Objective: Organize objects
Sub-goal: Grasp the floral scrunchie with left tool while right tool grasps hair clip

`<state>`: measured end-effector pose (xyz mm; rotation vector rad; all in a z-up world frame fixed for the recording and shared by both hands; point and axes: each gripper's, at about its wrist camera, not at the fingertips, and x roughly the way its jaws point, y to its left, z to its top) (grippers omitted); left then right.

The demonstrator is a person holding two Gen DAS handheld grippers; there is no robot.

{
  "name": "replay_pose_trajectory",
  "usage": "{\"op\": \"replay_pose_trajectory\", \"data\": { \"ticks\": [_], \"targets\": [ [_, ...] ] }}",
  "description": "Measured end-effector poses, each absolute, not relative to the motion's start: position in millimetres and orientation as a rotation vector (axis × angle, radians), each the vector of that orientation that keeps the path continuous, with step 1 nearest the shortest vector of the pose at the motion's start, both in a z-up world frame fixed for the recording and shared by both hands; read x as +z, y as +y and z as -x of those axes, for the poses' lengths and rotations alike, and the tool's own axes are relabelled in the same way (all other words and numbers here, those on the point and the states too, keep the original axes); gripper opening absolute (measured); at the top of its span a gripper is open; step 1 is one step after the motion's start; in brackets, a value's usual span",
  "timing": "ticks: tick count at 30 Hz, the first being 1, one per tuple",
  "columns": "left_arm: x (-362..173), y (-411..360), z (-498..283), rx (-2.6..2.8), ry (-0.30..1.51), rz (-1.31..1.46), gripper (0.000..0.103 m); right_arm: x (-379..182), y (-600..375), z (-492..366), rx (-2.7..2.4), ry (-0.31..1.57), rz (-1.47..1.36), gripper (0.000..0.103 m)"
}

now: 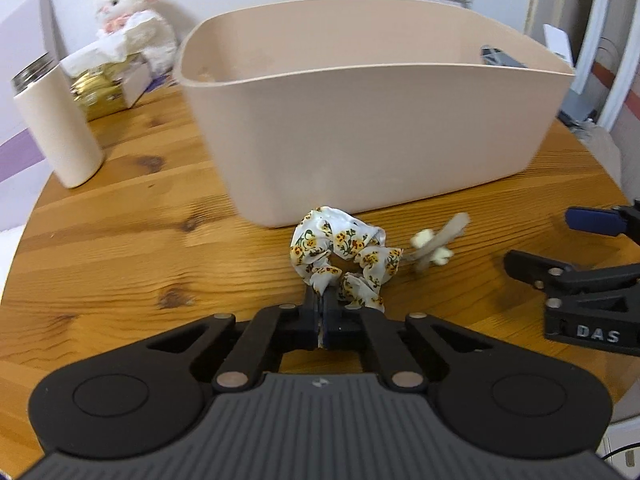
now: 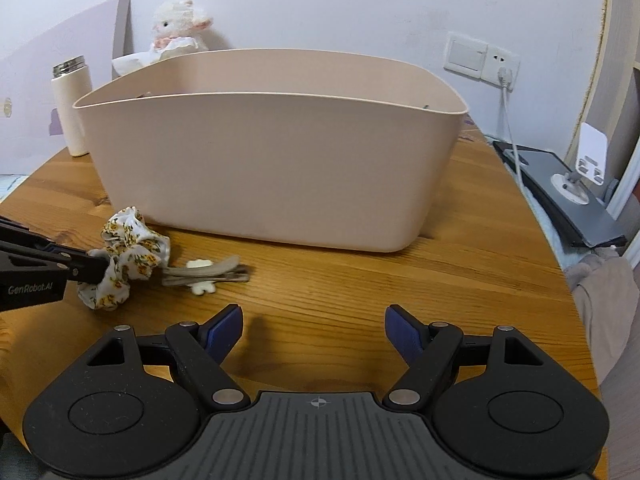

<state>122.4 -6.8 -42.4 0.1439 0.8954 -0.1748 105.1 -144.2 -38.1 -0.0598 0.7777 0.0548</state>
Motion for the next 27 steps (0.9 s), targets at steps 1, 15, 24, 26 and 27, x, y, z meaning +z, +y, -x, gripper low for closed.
{"op": "replay_pose_trajectory", "data": {
  "ticks": [1, 15, 24, 26, 27],
  "targets": [
    [-43, -2, -123, -0.165, 0.899, -0.137, 0.003, -39, -143, -105, 0.062, 0.779, 0.056, 0.08],
    [-48, 16, -138, -0.144, 0.896, -0.1, 0.005, -49, -111, -125, 0.132, 0.785, 0.043, 0.095],
    [-49, 21, -141, -0.166, 0.886, -0.082, 0.008, -62, -95, -139, 0.14, 0.77, 0.058, 0.094],
    [-50, 22, -142, -0.169, 0.886, -0.074, 0.007, -61, -93, -138, 0.148, 0.757, 0.059, 0.086],
    [-50, 22, -142, -0.172, 0.884, -0.071, 0.007, -61, -93, -137, 0.152, 0.75, 0.06, 0.08]
  ]
}}
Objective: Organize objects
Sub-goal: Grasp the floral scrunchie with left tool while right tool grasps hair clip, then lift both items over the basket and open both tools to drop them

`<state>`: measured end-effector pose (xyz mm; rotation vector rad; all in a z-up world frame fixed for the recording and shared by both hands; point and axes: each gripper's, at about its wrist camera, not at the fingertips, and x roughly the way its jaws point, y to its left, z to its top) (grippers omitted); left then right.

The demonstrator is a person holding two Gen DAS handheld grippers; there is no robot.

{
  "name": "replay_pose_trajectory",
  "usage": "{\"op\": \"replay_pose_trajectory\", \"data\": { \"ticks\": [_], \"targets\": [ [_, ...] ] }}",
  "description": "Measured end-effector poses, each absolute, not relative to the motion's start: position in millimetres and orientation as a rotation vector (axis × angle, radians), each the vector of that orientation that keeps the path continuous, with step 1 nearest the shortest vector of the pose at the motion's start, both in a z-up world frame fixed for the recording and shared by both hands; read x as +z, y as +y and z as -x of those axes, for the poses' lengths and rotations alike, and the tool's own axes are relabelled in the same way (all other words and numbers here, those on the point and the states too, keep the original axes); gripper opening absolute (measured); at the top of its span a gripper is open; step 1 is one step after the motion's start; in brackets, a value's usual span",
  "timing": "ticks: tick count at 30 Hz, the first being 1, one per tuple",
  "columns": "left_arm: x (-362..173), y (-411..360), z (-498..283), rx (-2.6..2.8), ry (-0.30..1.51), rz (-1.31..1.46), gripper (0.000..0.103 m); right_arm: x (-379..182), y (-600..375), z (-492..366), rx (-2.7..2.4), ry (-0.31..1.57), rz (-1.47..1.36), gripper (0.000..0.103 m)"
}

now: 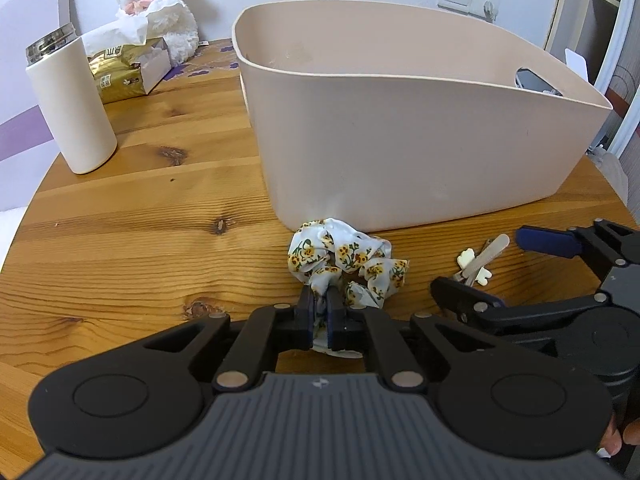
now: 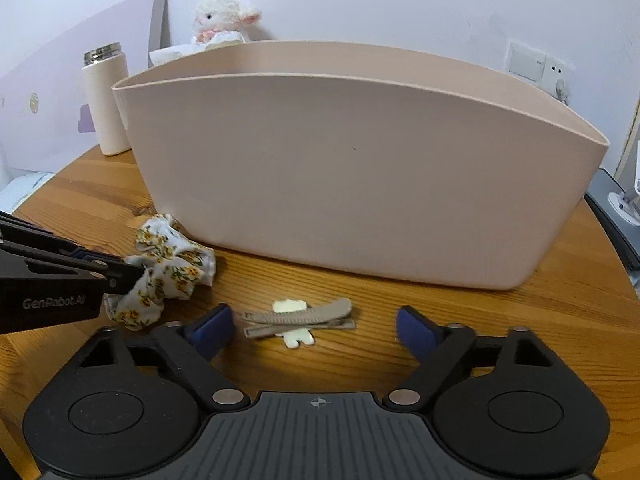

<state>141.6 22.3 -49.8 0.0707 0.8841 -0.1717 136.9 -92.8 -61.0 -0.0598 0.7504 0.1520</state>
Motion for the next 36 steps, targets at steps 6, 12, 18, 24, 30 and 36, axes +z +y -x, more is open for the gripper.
{"op": "replay_pose_trajectory", "data": {
  "ticks": [6, 12, 18, 24, 30, 36],
  "targets": [
    [-51, 24, -141, -0.178, 0.87, -0.055, 0.005, -58, -88, -130, 0.178, 0.731, 0.069, 0.054],
    [-51, 25, -138, -0.18, 0.871, -0.043, 0.003, -58, -90, -126, 0.168, 0.728, 0.058, 0.054],
    [-48, 26, -132, -0.175, 0.868, -0.038, 0.003, -55, -94, -119, 0.159, 0.72, 0.044, 0.054],
    [-32, 26, -122, -0.184, 0.831, -0.037, 0.003, -39, -100, -106, 0.154, 0.675, 0.04, 0.054],
    [-6, 26, -108, -0.197, 0.774, -0.038, 0.003, -12, -105, -94, 0.134, 0.599, 0.039, 0.054],
    [27, 26, -97, -0.205, 0.692, -0.039, 0.003, 17, -119, -88, 0.113, 0.522, 0.021, 0.054]
  ]
}}
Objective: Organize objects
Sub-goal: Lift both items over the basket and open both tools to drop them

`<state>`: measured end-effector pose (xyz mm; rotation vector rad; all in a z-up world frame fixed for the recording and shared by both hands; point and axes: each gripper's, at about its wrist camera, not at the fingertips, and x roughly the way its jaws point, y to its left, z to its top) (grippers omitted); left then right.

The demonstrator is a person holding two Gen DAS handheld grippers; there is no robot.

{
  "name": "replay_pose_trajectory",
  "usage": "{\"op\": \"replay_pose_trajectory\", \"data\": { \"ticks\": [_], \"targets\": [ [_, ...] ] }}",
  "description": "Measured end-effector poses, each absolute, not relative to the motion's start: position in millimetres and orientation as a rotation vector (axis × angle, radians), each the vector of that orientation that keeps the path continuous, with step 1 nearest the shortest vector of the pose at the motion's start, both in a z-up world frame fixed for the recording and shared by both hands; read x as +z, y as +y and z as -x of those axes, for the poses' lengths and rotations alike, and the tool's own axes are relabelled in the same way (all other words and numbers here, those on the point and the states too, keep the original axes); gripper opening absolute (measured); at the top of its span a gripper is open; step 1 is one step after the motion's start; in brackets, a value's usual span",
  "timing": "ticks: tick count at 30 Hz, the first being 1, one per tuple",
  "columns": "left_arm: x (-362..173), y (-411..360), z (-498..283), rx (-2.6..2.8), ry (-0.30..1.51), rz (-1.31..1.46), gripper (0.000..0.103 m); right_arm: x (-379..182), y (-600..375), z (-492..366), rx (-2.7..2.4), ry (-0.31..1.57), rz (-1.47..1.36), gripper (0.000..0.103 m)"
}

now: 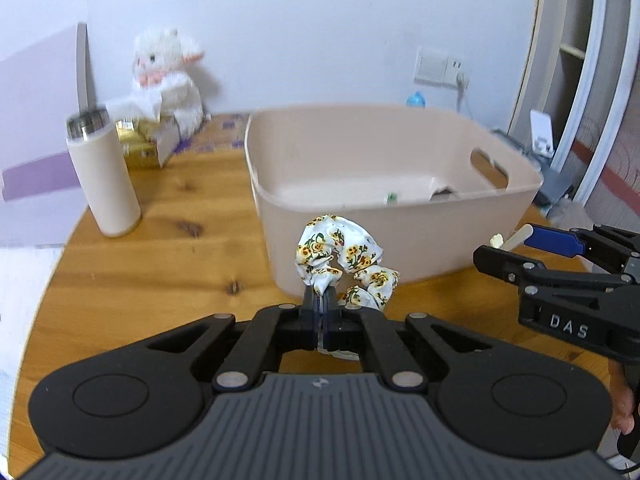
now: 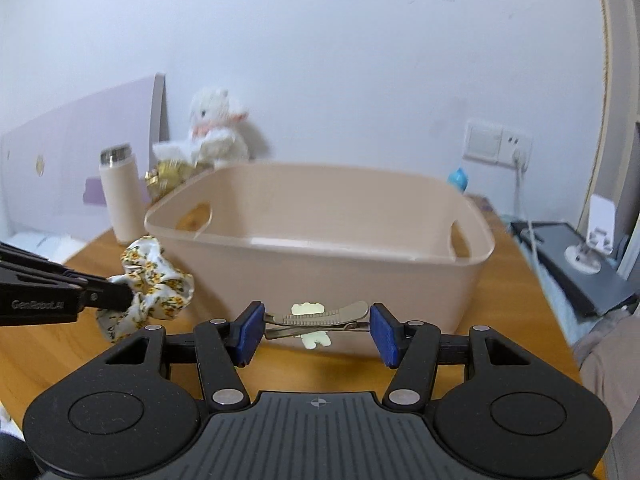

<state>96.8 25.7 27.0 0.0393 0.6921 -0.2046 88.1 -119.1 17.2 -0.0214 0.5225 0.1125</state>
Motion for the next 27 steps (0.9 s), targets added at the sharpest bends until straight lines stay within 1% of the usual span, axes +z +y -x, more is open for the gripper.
{"op": "replay_pose_trajectory", "data": {
  "ticks": [7, 15, 21, 27],
  "targets": [
    [65, 19, -97, -0.209, 0.594, -0.054, 0.003, 52, -131, -96, 0.085, 0.427, 0.012, 0.054],
    [90, 10, -128, -0.177, 0.539, -0.052, 0.003, 78, -139, -123, 0.046, 0.362, 0.025, 0.054],
    [87, -5, -171, -0.132, 0.558, -0.081, 0.003, 84, -146, -151, 0.018, 0.36, 0.04, 0.054],
    [68, -22, -216, -0.104, 0.625, -0.119, 0.003, 71, -153, -178, -0.013, 0.416, 0.037, 0.054]
  ]
}}
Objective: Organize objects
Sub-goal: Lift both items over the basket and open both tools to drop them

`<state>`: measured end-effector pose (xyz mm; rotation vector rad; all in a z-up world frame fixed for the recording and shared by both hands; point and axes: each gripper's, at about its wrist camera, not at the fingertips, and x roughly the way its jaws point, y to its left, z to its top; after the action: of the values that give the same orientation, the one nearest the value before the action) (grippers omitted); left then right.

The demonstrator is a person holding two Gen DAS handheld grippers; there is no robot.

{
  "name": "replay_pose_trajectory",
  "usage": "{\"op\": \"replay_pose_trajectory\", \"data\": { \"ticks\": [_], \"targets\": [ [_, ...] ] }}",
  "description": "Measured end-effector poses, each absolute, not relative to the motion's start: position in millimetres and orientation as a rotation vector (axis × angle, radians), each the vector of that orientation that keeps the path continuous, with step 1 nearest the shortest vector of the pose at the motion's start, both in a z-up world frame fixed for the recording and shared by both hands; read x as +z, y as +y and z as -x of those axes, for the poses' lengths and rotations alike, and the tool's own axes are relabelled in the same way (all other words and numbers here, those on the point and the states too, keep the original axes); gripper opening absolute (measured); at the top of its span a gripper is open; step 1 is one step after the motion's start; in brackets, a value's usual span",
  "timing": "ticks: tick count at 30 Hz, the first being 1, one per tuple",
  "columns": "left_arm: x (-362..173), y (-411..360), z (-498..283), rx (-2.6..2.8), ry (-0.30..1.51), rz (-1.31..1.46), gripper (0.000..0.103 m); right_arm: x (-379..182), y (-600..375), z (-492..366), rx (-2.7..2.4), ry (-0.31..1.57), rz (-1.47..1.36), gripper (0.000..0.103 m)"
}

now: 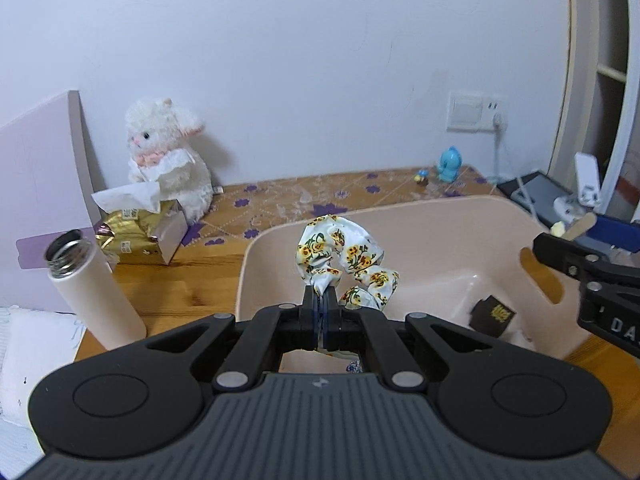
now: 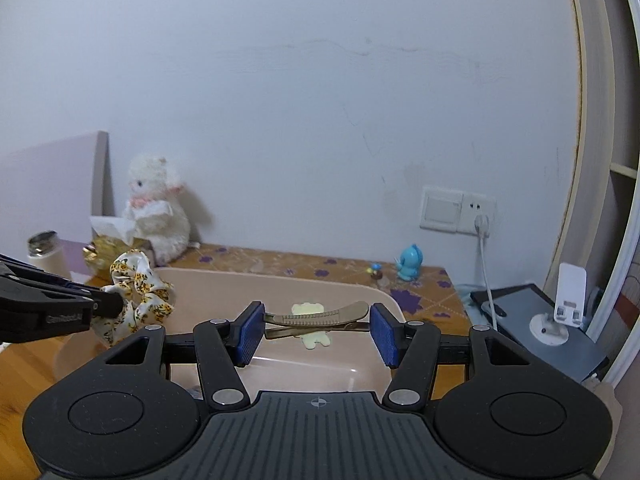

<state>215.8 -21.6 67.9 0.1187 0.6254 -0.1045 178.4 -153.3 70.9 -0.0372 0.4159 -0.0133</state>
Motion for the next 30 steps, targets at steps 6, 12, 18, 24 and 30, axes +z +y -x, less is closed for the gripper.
{"op": "replay_pose_trajectory", "data": {
  "ticks": [6, 12, 18, 24, 30],
  "targets": [
    [34, -28, -248, -0.119, 0.765, -0.105, 0.003, 49, -156, -202, -0.029, 0.504, 0.056, 0.054],
    [10, -34, -259, -0.093, 0.82, -0.159, 0.003, 26, -154, -221, -0.026, 0.615, 0.094, 0.054],
    [8, -36, -261, -0.101, 0.85, -0.169, 0.021, 12, -153, -232, -0.014, 0.709, 0.1, 0.062],
    [16, -39, -256, -0.128, 0.847, -0.158, 0.064, 17, -156, -226, -0.016, 0.701, 0.079, 0.077],
    [30, -43, -248, -0.12, 0.811, -0.159, 0.083, 33, -163, -213, -0.027, 0.672, 0.048, 0.087]
  ]
}}
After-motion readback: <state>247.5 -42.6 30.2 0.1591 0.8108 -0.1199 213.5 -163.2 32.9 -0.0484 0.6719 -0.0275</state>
